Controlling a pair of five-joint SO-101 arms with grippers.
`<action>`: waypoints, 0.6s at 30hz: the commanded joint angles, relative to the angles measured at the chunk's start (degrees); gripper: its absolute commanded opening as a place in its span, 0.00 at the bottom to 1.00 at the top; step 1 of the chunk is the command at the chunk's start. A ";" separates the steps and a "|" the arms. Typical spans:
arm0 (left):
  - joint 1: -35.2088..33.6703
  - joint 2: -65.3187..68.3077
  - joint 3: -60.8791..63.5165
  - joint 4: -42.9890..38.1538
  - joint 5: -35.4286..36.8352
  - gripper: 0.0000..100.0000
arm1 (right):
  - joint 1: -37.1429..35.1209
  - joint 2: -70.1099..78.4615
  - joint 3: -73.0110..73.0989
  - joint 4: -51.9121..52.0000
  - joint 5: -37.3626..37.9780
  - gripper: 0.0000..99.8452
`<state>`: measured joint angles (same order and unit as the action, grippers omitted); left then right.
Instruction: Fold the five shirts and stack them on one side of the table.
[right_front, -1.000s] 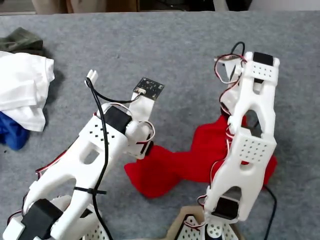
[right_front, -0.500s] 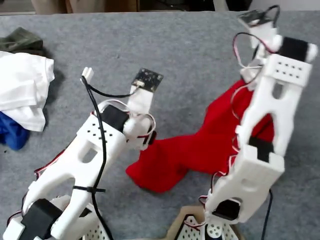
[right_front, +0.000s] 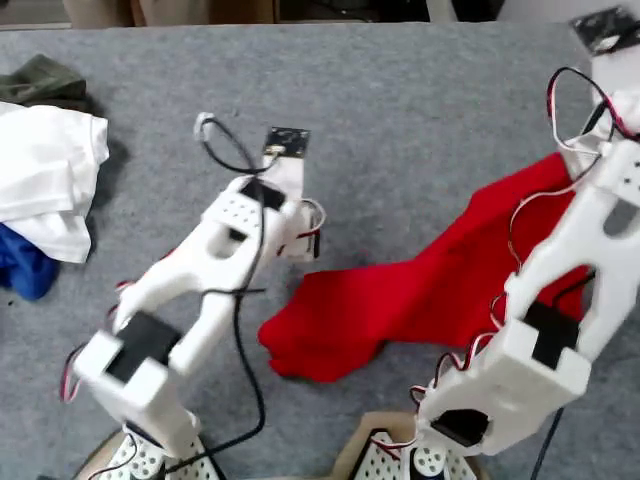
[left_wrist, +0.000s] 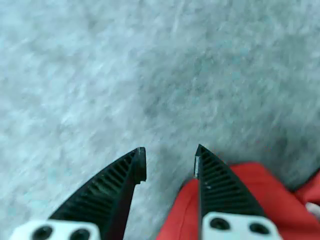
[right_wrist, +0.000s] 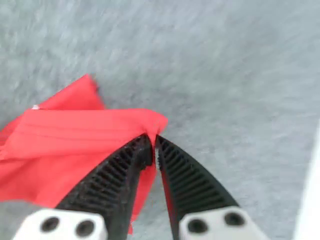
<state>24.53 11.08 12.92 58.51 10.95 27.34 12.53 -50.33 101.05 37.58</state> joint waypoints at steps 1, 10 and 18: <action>0.26 4.97 -12.92 3.96 3.52 0.17 | -2.95 -7.78 -9.19 0.53 0.44 0.02; -0.26 8.40 -35.69 24.79 4.48 0.17 | -13.14 -20.18 -19.21 0.26 0.09 0.02; -2.81 8.40 -49.49 36.75 4.48 0.17 | -14.02 -29.58 -21.41 0.70 0.09 0.02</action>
<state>22.42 20.13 -30.15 92.18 14.90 13.80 -13.67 -70.64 101.14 37.58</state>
